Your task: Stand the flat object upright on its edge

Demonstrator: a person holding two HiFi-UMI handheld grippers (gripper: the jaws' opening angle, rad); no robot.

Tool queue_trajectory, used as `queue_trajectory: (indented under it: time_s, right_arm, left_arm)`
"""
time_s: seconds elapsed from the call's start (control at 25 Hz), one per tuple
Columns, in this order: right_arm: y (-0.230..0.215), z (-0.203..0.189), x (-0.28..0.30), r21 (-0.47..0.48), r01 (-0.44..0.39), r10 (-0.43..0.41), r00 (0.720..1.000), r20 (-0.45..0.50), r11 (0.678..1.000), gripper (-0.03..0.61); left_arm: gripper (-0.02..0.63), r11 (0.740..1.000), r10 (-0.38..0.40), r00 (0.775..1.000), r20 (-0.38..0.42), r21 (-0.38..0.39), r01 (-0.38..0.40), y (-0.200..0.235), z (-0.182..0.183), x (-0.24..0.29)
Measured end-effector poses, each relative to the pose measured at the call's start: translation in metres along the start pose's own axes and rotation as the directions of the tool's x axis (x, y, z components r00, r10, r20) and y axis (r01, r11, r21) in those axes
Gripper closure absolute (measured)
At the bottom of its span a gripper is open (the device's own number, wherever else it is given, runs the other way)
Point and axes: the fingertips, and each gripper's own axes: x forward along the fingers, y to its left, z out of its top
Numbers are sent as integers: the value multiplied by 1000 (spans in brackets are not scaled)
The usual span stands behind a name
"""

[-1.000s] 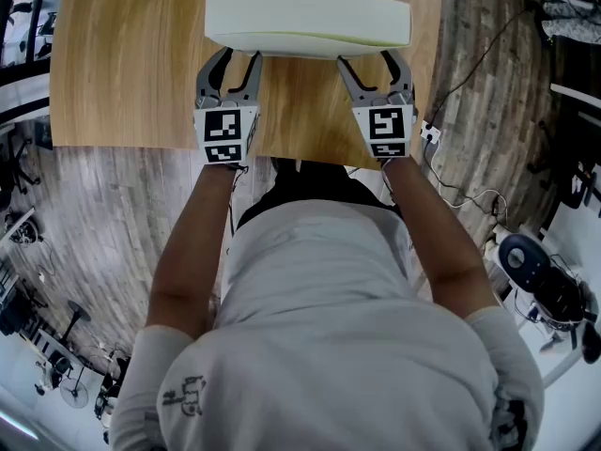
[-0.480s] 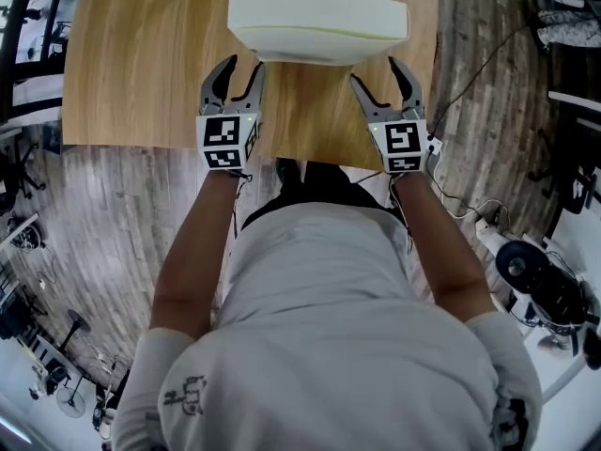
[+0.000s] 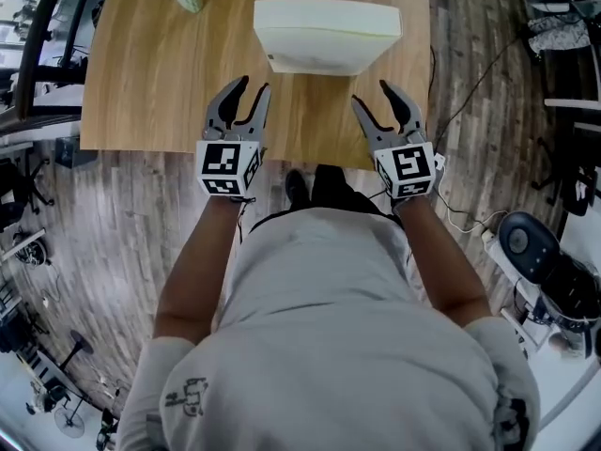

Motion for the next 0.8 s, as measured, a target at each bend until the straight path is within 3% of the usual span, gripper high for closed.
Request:
queue_trajectory:
  time_s: [0.28, 0.64, 0.8]
  right_arm:
    - [37, 40, -32, 32, -9, 7, 999, 47, 999, 401]
    - [74, 77, -73, 5, -43, 42, 994, 104, 999, 572]
    - [81, 81, -87, 13, -67, 65, 991, 114, 998, 574]
  left_arm:
    - [541, 999, -49, 998, 37, 6, 49, -7, 23, -50]
    - [591, 990, -142, 986, 89, 19, 141, -35, 46, -105]
    - [604, 989, -147, 982, 114, 11, 147, -35, 57, -124]
